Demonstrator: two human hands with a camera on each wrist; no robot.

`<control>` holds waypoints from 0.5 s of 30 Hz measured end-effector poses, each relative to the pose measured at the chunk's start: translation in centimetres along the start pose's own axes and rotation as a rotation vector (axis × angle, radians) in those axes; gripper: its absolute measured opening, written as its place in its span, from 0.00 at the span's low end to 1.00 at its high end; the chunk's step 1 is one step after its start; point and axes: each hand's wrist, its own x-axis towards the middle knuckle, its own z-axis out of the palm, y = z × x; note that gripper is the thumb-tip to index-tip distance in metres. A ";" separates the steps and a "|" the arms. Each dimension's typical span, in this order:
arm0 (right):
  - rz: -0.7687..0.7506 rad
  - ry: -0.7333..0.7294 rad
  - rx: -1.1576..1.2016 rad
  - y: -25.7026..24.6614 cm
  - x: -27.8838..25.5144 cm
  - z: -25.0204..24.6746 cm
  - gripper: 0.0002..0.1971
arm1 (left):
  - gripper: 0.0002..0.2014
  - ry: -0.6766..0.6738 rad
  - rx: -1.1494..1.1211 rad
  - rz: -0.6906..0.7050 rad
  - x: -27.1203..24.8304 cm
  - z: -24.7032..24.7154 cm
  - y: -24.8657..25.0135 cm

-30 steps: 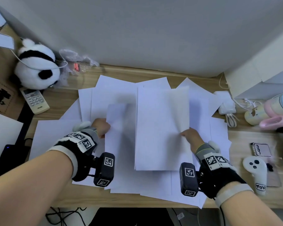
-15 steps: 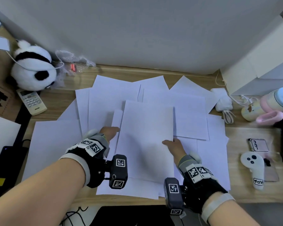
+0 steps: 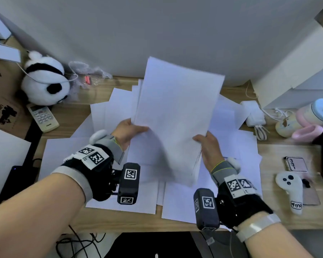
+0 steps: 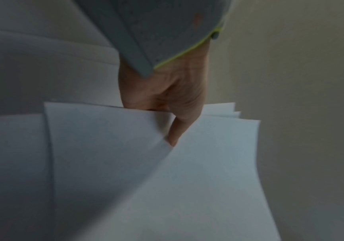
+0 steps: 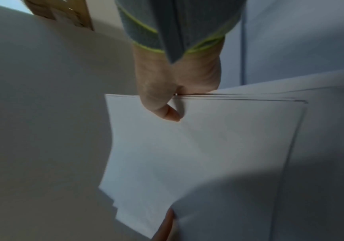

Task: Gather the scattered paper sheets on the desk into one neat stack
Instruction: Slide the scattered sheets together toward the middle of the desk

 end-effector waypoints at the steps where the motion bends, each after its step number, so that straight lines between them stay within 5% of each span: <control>1: -0.051 0.001 0.037 -1.1 0.0 -0.1 0.14 | 0.08 -0.008 -0.030 0.062 -0.1 0.3 1.2; 7: -0.246 -0.002 0.049 -3.8 -0.9 -0.3 0.13 | 0.11 0.000 -0.074 0.231 -1.0 1.4 3.3; 15: -0.151 -0.011 0.054 -1.2 -0.4 0.2 0.11 | 0.10 0.066 0.017 0.190 -0.9 2.1 -0.1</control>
